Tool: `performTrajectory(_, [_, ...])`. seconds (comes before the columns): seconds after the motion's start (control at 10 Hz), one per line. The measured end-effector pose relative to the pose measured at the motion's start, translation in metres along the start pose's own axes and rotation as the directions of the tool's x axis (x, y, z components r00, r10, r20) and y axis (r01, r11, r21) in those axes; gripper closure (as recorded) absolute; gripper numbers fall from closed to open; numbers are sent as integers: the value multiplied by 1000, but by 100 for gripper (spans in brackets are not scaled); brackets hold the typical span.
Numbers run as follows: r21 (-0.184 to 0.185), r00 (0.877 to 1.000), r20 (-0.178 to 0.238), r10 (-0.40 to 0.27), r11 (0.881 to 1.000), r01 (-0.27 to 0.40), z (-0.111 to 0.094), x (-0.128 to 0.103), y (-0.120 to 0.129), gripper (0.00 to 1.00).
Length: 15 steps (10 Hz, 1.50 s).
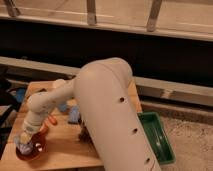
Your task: Wipe red bowl with towel
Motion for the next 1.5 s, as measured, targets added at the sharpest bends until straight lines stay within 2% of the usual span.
performTrajectory(0.2, [11, 999, -8, 41, 999, -41, -12, 23, 14, 100])
performTrajectory(0.5, [44, 995, -32, 95, 995, -94, -44, 66, 30, 100])
performTrajectory(0.7, [55, 995, -41, 89, 995, -87, -54, 73, 30, 100])
performTrajectory(1.0, [65, 998, -44, 38, 997, -35, -54, 55, 18, 100])
performTrajectory(1.3, [67, 999, -32, -31, 997, 33, -40, 8, -6, 100])
performTrajectory(1.5, [53, 998, -31, -53, 997, 55, -31, -7, -11, 100])
